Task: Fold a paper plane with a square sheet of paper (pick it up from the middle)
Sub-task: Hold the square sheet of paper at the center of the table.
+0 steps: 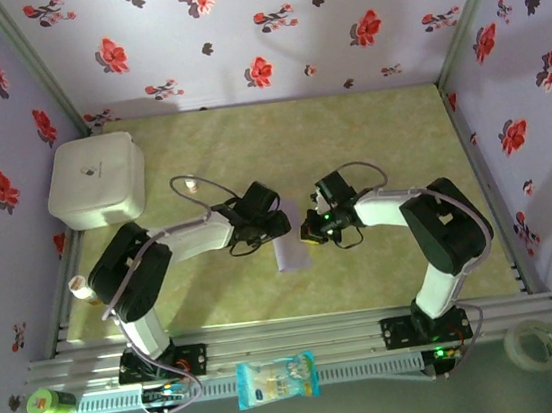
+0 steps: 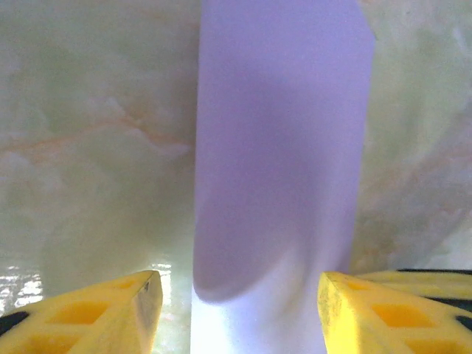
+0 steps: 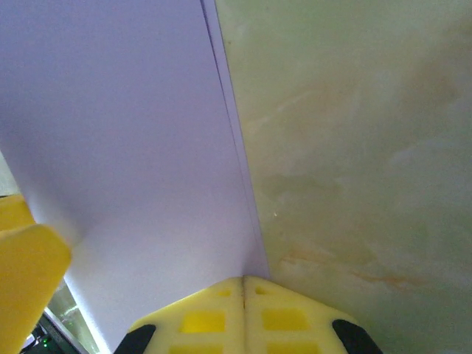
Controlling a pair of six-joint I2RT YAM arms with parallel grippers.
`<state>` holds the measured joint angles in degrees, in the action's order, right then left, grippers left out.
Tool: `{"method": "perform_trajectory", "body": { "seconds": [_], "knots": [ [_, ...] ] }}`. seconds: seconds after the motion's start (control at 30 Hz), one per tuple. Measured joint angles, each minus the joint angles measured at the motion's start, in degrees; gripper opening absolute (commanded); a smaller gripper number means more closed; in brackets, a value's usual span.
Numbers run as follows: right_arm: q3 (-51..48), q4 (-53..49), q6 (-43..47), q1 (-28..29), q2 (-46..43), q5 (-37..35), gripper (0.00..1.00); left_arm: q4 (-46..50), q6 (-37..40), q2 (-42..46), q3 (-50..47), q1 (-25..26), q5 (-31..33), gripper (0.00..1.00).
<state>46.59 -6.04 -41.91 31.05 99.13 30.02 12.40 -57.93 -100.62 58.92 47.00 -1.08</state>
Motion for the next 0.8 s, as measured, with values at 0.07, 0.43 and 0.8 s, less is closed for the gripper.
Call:
{"method": "perform_trajectory", "body": {
  "seconds": [0.07, 0.43, 0.8],
  "knots": [
    [0.0, 0.0, 0.0, 0.0, 0.0, 0.0, 0.0, -0.7, 0.0, 0.7, -0.9, 0.0, -0.2, 0.55],
    [0.2, -0.3, 0.0, 0.0, 0.1, 0.0, 0.04, -3.7, 0.2, 0.6, -3.2, 0.0, -3.1, 0.48],
    [0.2, -2.9, -0.7, -1.0, -10.1, -3.6, 0.21, -2.9, 0.2, -0.3, -3.3, -0.4, -1.9, 0.45]
  ]
}}
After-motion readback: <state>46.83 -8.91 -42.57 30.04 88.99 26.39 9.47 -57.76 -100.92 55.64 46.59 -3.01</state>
